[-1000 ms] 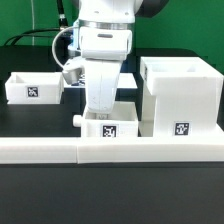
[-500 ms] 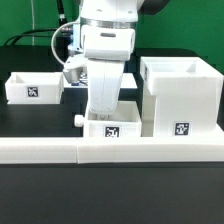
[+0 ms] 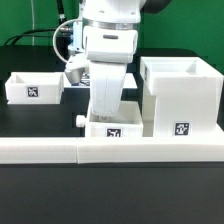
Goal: Assemble drawer
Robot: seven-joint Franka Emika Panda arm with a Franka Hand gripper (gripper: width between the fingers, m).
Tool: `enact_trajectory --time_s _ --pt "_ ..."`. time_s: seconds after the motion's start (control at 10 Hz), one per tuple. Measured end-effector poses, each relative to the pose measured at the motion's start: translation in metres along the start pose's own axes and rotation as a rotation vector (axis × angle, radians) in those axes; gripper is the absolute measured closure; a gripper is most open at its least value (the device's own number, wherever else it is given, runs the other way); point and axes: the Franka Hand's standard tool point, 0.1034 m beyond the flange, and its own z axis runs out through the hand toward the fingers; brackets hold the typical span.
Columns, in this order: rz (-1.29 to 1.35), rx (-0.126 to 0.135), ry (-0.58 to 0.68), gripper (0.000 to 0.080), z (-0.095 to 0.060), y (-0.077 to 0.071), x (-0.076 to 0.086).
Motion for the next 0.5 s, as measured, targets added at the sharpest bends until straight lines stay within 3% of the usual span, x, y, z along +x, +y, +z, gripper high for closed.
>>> enact_trajectory --time_s 0.3,0.5 --pt "-0.094 0.084 -0.018 0.0758 -0.0046 -0.0013 -0.0052" --pt "-0.088 0.092 -0.019 0.0758 -0.0043 -0.0021 -0.0076"
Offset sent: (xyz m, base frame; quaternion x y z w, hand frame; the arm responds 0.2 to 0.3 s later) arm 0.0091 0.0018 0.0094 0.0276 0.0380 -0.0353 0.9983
